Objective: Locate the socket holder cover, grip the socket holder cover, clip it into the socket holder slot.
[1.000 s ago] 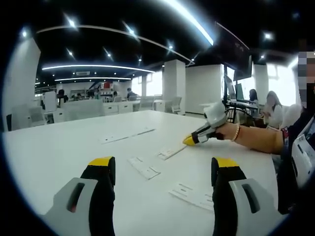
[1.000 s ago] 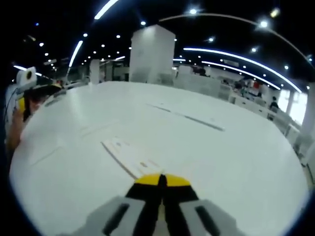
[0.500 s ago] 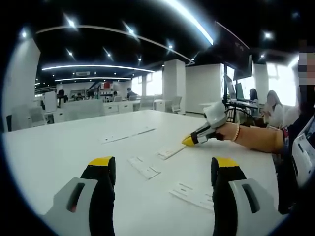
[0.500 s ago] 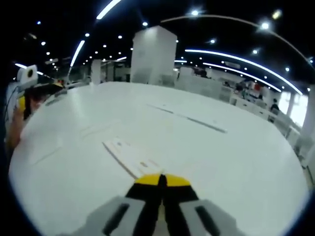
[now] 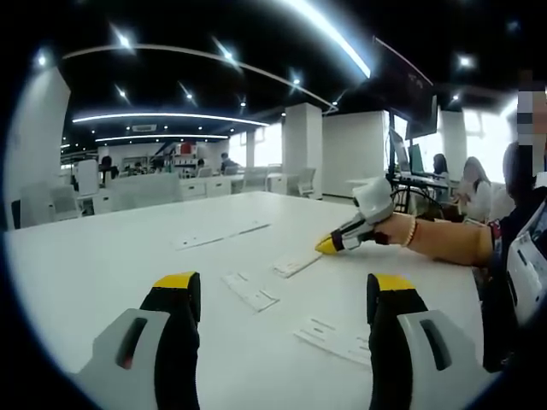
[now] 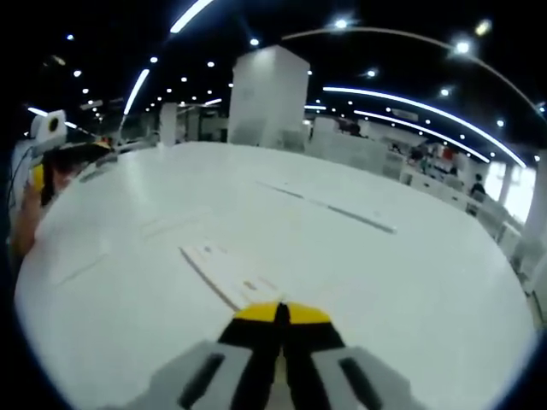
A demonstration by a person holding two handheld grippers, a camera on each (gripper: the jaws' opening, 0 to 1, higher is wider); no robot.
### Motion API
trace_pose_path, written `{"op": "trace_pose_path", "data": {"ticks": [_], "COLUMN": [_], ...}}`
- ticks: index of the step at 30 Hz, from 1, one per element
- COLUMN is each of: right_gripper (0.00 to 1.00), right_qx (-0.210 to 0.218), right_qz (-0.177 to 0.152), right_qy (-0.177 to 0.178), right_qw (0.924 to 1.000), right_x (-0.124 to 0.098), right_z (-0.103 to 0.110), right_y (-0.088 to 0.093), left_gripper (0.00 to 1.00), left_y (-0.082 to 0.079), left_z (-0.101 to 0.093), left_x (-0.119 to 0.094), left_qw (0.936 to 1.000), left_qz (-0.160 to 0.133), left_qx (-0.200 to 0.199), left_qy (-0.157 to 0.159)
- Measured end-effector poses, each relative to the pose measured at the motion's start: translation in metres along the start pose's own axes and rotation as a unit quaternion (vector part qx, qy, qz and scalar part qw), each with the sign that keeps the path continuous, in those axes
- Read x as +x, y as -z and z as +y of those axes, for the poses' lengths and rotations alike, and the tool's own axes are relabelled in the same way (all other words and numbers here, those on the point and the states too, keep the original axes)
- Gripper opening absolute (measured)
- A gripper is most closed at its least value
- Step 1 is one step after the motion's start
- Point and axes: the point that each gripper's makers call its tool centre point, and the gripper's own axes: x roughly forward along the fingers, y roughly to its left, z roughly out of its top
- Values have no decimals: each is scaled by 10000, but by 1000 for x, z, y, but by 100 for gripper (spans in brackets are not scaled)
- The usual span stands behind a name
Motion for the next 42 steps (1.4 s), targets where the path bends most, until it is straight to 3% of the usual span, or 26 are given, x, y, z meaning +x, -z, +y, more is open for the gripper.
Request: {"op": "trace_pose_path", "data": {"ticks": [24,28,33,39,42], "right_gripper": [4,6,9,17,20], "right_qx": [-58,176,15,-269,-367], "right_qz": [7,13,-316,-1081,-1628], "right_qy": [-15,19,100,-452,-691], "right_qw": [10000,9998,9994,9927,9836], "right_x": [6,6,-11,-55,-87], "right_z": [-6,-9,-11,10,15], "right_y": [-3,-5,-32,-84,-107], "left_gripper": [79,79,79,78,77], "left_y": [-1,1,-3,-2,-3], "left_z": [2,3,5,6,8], "left_x": [-1,-1,-4,-3,-3], "left_qw": [10000,10000,10000,9999,9999], "left_qz": [-23,14,-67,-67,-81], "left_qx": [6,-12,-54,-57,-67], "left_qy": [-12,-13,-40,-69,-105]}}
